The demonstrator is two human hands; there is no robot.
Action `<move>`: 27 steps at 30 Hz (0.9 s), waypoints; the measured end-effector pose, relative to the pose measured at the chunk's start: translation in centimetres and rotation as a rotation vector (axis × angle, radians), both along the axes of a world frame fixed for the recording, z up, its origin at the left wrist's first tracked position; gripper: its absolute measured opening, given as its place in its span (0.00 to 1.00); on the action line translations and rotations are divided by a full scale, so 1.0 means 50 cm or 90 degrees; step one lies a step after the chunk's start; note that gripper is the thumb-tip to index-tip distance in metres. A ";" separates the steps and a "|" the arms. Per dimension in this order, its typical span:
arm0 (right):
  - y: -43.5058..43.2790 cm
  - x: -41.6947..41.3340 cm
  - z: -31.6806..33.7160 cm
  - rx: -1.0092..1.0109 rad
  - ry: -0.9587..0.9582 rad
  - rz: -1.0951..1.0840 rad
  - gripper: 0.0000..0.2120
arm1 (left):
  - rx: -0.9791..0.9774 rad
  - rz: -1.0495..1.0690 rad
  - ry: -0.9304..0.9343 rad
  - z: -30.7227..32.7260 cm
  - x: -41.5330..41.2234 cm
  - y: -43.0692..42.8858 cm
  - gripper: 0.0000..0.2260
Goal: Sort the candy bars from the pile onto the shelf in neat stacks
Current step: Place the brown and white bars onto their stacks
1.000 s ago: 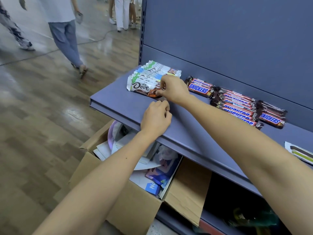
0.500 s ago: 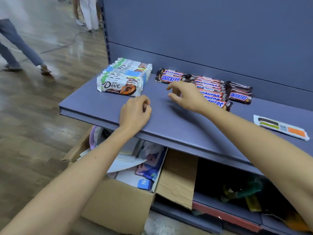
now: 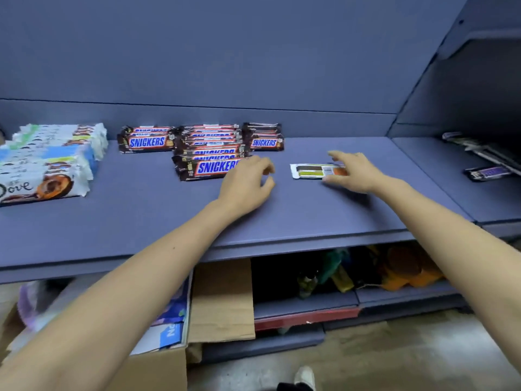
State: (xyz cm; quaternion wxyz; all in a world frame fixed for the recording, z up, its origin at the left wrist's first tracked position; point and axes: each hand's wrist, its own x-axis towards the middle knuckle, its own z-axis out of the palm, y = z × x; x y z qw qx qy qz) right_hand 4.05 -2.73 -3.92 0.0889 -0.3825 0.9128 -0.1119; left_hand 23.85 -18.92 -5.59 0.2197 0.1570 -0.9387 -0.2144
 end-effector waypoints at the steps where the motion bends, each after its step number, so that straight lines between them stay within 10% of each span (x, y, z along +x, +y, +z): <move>1: 0.015 -0.016 -0.002 0.033 0.004 -0.005 0.25 | 0.000 -0.013 -0.008 0.001 -0.014 0.014 0.10; 27: 0.044 -0.102 0.056 -0.314 0.011 0.210 0.09 | -0.134 -0.006 -0.066 0.068 -0.248 0.113 0.12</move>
